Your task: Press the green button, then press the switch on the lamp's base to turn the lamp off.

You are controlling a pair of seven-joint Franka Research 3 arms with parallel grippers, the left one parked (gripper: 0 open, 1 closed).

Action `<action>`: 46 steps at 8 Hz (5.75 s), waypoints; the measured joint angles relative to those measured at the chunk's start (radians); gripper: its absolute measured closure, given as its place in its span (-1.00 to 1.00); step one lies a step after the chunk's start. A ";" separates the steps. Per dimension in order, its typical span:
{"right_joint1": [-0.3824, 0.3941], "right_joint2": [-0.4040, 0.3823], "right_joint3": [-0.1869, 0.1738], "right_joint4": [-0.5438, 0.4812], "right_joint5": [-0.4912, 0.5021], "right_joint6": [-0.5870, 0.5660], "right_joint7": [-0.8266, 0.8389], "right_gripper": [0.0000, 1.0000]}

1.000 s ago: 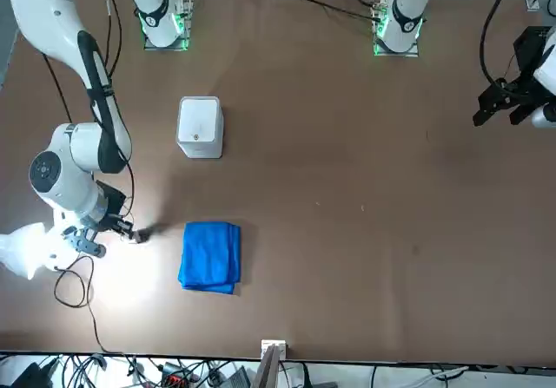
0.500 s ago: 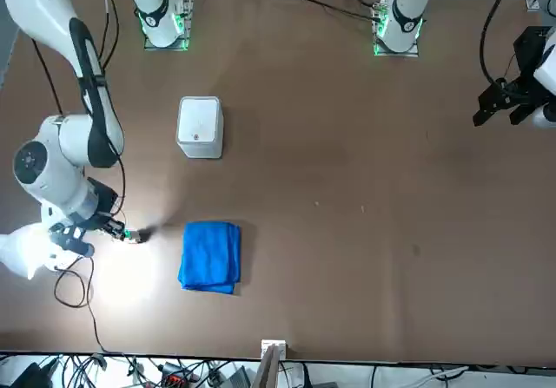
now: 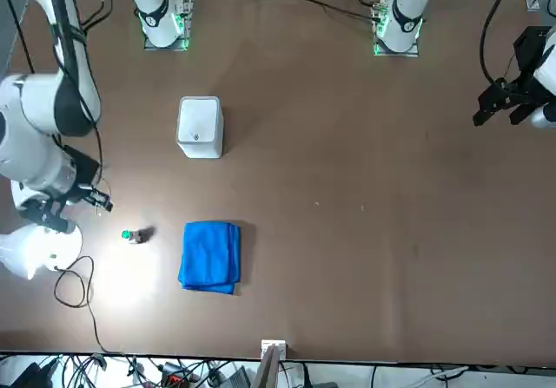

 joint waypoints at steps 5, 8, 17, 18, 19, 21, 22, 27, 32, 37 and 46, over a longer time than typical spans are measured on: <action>-0.161 -0.062 -0.078 -0.013 -0.001 -0.213 -0.200 0.96; -0.349 0.018 -0.081 -0.026 0.143 -0.067 -0.443 0.96; -0.357 0.293 -0.044 -0.033 0.171 0.498 -0.492 0.96; -0.357 0.301 -0.044 -0.033 0.171 0.525 -0.492 0.96; -0.356 0.314 -0.044 -0.034 0.171 0.563 -0.492 0.96; -0.352 0.338 -0.033 -0.034 0.171 0.610 -0.490 0.96; -0.350 0.342 -0.027 -0.034 0.171 0.619 -0.489 0.96; -0.350 0.342 -0.024 -0.034 0.171 0.639 -0.488 0.96; -0.350 0.350 -0.024 -0.034 0.171 0.645 -0.488 0.96; -0.350 0.354 -0.024 -0.047 0.171 0.668 -0.487 0.96; -0.343 0.052 -0.037 -0.034 0.175 0.012 -0.437 0.95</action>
